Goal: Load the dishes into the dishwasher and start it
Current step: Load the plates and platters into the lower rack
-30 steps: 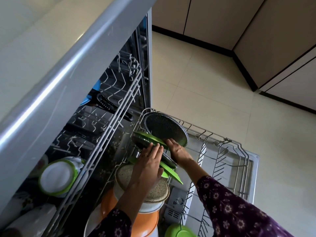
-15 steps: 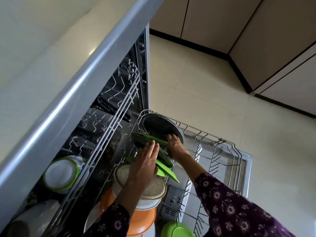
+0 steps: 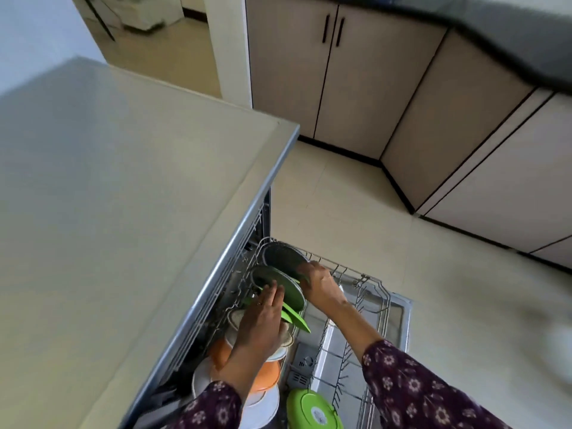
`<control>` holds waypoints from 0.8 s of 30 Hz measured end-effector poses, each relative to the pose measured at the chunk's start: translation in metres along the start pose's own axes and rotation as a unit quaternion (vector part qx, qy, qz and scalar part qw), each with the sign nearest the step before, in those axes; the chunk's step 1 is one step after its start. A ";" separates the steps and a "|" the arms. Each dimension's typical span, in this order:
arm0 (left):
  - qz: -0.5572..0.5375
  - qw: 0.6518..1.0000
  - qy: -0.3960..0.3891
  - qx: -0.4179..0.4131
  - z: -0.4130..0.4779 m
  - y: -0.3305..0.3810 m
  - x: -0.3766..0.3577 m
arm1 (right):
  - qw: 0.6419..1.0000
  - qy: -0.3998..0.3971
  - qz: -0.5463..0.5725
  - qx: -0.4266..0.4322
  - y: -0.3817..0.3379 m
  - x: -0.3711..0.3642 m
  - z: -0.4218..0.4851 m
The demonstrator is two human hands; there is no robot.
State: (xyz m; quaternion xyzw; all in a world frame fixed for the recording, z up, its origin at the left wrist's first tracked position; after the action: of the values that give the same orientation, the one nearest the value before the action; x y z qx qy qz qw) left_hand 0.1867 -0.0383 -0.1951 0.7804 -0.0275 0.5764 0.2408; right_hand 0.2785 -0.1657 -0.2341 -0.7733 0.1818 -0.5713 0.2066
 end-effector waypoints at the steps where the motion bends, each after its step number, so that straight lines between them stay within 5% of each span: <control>1: 0.004 1.000 0.002 0.003 -0.019 0.009 0.019 | 1.000 -0.009 -0.001 0.012 -0.021 0.019 -0.022; 9: -0.024 0.998 0.033 0.046 -0.172 0.059 0.096 | 0.993 -0.023 0.010 0.111 -0.147 0.097 -0.168; 14: -0.020 0.984 0.096 0.149 -0.304 0.080 0.119 | 0.973 -0.056 0.017 0.222 -0.230 0.101 -0.259; 20: -0.060 0.918 0.164 0.355 -0.477 0.109 0.104 | 0.916 -0.146 -0.032 0.372 -0.310 0.070 -0.387; 24: -0.072 0.843 0.245 0.474 -0.602 0.162 0.079 | 0.857 -0.209 -0.075 0.465 -0.347 0.031 -0.486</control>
State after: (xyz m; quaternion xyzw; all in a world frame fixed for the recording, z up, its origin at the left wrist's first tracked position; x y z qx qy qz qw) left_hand -0.3718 0.0827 0.0650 0.6328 0.3650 0.6726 -0.1185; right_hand -0.1633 0.0588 0.1012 -0.6995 -0.2112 -0.4281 0.5318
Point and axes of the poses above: each hand's wrist, its own z-axis towards the middle knuckle, its own x-axis out of the back of the hand, y = z × x, the point moved 5 cm from there along z, towards the middle knuckle, and after that the axes turned 13 degrees about -x, right-handed, at the moved point
